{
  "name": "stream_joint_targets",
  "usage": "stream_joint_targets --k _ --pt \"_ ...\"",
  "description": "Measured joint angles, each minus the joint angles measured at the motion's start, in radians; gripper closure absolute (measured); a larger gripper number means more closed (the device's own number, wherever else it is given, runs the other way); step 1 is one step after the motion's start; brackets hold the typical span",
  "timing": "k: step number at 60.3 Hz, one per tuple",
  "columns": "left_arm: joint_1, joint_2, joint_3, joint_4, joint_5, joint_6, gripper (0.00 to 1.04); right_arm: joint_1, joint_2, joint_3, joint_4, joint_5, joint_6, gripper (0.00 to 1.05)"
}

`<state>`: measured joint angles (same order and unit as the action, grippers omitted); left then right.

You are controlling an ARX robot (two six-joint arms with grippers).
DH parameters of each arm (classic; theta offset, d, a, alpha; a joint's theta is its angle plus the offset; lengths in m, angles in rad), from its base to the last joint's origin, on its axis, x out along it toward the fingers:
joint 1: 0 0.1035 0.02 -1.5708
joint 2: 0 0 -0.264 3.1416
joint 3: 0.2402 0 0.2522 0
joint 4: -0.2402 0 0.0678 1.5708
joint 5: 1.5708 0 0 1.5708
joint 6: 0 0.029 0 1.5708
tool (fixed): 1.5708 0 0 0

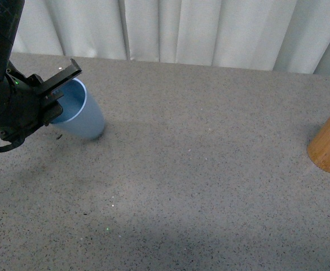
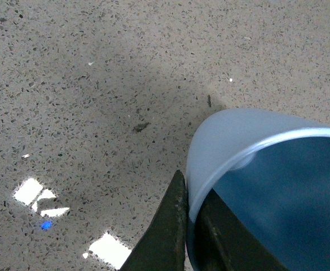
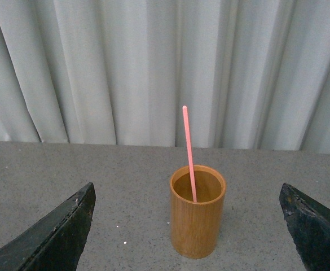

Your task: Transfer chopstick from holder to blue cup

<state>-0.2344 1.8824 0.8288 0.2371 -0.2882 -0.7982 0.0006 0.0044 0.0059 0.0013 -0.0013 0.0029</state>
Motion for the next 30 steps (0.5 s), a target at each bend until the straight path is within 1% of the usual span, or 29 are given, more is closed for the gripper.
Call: stream_joint_targets --k 15,22,30 --pt "-0.011 -0.044 -0.004 0.016 0.057 0.039 1.01 0.000 0.000 0.000 0.000 0.000 0.000 0.09" --pt "-0.026 -0.057 -0.002 0.008 0.064 0.077 1.01 0.000 0.000 0.000 0.000 0.000 0.000 0.09" --pt "-0.062 -0.057 0.021 -0.022 0.061 0.119 1.01 0.000 0.000 0.000 0.000 0.000 0.000 0.09"
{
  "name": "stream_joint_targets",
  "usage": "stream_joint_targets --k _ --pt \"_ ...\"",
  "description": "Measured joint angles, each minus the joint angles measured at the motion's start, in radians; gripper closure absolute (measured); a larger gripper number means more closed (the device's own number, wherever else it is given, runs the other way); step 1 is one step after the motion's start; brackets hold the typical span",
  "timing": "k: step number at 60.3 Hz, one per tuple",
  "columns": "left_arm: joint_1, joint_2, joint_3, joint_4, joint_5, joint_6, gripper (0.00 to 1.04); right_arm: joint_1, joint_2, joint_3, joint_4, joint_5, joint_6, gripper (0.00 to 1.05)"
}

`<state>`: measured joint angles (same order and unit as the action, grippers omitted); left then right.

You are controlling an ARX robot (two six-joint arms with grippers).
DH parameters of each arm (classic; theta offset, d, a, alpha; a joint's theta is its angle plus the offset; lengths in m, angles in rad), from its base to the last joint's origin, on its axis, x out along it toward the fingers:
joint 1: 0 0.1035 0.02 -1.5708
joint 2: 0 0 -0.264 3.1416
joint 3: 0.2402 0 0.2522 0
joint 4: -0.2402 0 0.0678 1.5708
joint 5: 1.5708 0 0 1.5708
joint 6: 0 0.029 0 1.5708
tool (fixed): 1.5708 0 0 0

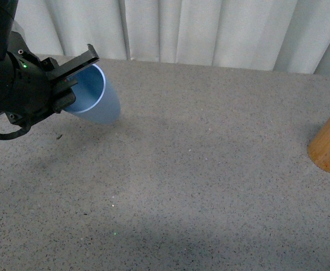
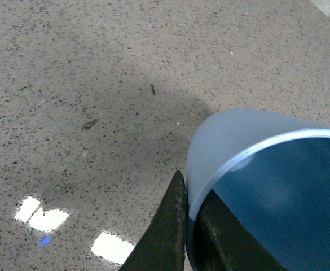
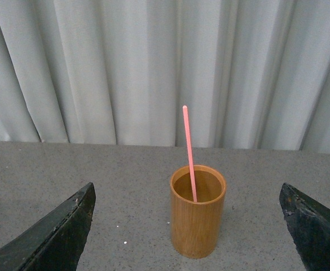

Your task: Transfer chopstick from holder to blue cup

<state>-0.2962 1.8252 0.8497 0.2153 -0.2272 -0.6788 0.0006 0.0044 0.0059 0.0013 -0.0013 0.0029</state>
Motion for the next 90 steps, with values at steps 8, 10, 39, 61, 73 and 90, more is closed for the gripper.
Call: stream_joint_targets --k 8,10,39,61,73,90 --pt "-0.062 0.005 0.023 -0.003 0.001 0.014 1.01 0.000 0.000 0.000 0.000 0.000 0.000 0.09" --pt "-0.088 0.011 0.030 -0.006 -0.002 0.017 1.01 0.000 0.000 0.000 0.000 0.000 0.000 0.09" --pt "-0.217 0.135 0.184 -0.109 -0.046 0.004 1.01 0.000 0.000 0.000 0.000 0.000 0.000 0.09" --pt "-0.262 0.164 0.246 -0.163 -0.023 0.006 1.01 0.000 0.000 0.000 0.000 0.000 0.000 0.09" --pt "-0.269 0.180 0.247 -0.167 -0.003 0.028 1.01 0.000 0.000 0.000 0.000 0.000 0.000 0.09" --pt "-0.304 0.194 0.256 -0.167 0.029 0.056 1.01 0.000 0.000 0.000 0.000 0.000 0.000 0.09"
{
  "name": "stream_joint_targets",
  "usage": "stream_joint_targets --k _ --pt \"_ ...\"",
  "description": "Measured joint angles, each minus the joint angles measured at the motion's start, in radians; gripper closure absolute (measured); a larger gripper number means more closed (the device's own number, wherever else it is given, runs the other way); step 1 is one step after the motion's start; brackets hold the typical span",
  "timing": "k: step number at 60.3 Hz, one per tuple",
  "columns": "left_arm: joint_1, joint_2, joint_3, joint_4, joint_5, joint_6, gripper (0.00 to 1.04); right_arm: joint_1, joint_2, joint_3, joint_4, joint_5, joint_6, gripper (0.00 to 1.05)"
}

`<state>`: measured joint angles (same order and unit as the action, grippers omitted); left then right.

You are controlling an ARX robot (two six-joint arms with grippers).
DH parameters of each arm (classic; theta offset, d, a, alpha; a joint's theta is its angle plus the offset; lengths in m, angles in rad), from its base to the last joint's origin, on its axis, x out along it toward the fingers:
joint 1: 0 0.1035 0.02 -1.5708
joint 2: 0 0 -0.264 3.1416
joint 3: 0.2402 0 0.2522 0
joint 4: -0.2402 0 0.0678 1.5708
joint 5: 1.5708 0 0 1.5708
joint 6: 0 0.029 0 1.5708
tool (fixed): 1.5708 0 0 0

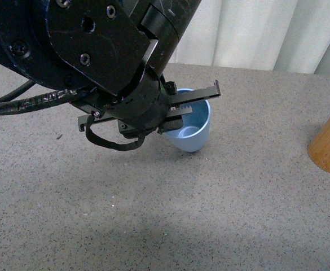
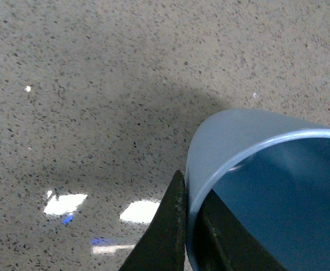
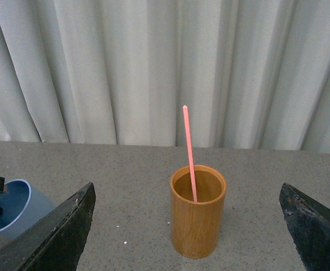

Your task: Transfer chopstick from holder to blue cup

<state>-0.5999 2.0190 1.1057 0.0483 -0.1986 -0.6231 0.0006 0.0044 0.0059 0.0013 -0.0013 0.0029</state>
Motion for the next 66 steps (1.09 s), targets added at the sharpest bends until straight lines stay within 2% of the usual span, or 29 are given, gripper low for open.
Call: stream_joint_targets --k 13,23,62,66 --pt "-0.030 0.011 0.017 -0.006 -0.002 0.013 1.01 0.000 0.000 0.000 0.000 0.000 0.000 0.09" --pt "-0.027 0.031 0.028 -0.024 -0.029 0.013 1.01 0.000 0.000 0.000 0.000 0.000 0.000 0.09" --pt "-0.024 0.032 0.033 -0.034 -0.032 0.013 1.01 0.000 0.000 0.000 0.000 0.000 0.000 0.09" --pt "-0.024 0.032 0.035 -0.036 -0.029 0.014 0.92 0.000 0.000 0.000 0.000 0.000 0.000 0.09"
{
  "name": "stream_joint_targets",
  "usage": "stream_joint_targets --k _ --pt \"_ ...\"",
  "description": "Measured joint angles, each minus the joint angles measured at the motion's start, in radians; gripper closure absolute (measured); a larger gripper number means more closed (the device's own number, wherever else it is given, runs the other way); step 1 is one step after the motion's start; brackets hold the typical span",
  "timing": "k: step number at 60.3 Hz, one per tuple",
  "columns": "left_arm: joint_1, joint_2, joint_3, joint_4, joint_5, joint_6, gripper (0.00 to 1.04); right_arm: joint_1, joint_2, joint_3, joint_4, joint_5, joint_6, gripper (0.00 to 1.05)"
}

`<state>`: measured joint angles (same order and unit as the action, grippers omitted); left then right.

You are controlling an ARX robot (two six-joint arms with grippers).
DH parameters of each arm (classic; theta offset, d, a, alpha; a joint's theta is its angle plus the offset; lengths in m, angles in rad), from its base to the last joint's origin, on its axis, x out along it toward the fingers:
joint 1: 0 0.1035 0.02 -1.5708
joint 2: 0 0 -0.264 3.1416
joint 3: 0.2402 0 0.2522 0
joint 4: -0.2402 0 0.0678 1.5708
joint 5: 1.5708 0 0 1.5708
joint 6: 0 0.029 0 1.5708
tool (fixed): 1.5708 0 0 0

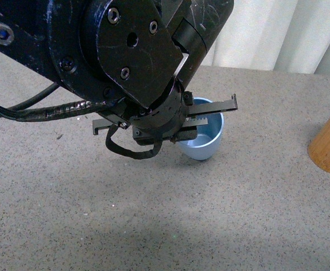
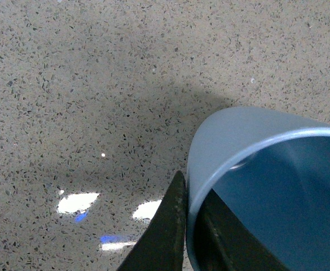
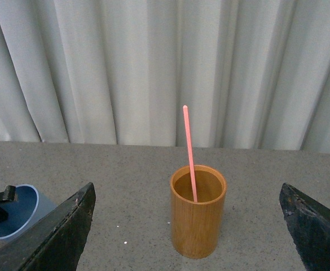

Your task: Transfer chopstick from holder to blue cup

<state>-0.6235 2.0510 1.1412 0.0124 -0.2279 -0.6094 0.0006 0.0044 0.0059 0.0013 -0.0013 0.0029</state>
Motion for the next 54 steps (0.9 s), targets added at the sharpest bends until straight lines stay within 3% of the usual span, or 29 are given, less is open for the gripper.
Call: stream_joint_targets --k 33,54 --pt "-0.013 0.000 0.042 -0.014 0.001 0.003 0.08 0.000 0.000 0.000 0.000 0.000 0.000 0.09" --pt "-0.005 -0.014 0.046 -0.006 0.009 -0.029 0.07 0.000 0.000 0.000 0.000 0.000 0.000 0.09"
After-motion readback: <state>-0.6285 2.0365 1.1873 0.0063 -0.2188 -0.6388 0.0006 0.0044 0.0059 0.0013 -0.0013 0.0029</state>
